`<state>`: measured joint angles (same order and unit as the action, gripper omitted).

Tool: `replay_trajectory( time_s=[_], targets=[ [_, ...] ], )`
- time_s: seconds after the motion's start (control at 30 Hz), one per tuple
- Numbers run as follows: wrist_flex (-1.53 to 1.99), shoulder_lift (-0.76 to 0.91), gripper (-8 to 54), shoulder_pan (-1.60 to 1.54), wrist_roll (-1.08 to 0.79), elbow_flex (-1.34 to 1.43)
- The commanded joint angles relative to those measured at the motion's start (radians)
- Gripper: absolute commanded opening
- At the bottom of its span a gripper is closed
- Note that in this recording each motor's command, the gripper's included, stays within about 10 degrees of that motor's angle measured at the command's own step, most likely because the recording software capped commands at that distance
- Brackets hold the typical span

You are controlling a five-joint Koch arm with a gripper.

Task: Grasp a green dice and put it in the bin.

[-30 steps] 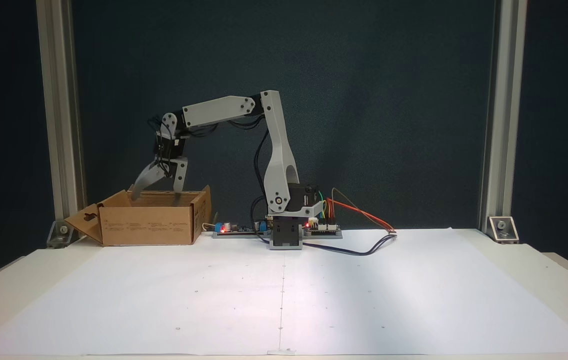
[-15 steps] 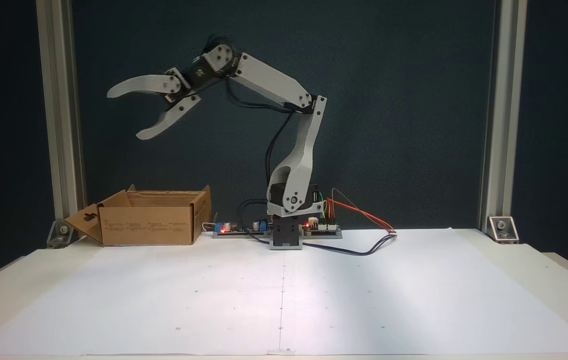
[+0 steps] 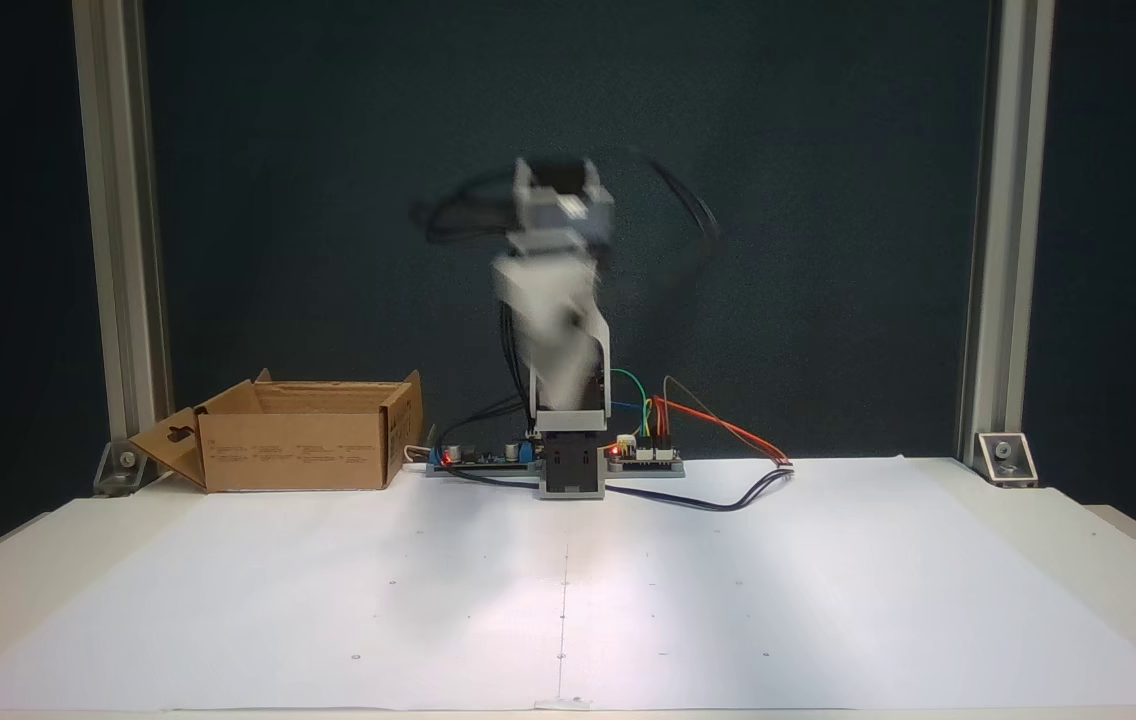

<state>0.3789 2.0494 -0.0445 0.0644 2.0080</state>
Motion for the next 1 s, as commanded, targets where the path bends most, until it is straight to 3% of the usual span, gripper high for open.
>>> replay_trajectory(
  time_s=[0.0, 0.4, 0.97],
  targets=[
    [-0.162, 0.075, 45.1, -0.066, 0.029, 0.081],
    [-0.713, 0.302, 45.0, 0.011, -0.012, 0.611],
    [-1.437, 0.322, 43.2, 0.087, -0.014, 0.959]
  ],
)
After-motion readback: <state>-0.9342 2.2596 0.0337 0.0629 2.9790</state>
